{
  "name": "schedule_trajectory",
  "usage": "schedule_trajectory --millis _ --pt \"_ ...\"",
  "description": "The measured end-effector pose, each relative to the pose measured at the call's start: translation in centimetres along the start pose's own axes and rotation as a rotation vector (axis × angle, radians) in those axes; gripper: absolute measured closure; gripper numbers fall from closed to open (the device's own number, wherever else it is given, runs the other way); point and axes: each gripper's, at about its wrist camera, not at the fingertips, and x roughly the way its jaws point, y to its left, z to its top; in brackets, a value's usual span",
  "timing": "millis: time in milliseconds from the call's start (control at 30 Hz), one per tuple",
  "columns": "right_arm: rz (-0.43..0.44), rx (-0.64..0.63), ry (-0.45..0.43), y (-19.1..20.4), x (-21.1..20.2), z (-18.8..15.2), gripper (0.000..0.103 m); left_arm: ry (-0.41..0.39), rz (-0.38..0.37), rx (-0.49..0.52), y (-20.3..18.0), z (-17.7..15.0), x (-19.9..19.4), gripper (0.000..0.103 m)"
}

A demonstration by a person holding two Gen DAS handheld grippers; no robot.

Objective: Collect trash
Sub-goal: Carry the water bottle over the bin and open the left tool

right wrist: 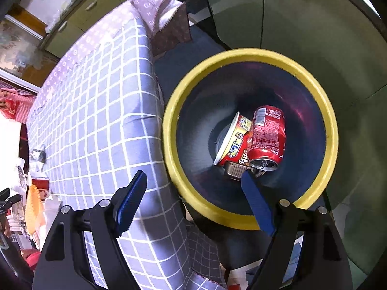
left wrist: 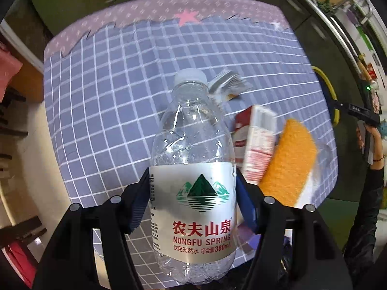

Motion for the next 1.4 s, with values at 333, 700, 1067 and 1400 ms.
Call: schedule_trajectory --millis 333,700,1067,1400 --pt "-0.026 -0.001 -0.129 -3.0 -7.4 -3.0 0.023 -0.038 -0.031 0.275 -13.2 3.6 -3.3 0.041" --pt "-0.059 0.073 -0.193 -11.5 -11.6 -9.1 0.023 0.053 -0.12 0.583 -35.2 9.4 3.3 0.041" --pt "-0.047 0.178 -0.189 -18.5 -11.5 -13.5 0.023 0.185 -0.037 0.558 -45.5 15.6 16.0 0.04" --pt "-0.035 0.203 -0.179 -19.4 -10.7 -14.7 0.023 0.126 -0.049 0.507 -44.6 18.4 16.6 0.028"
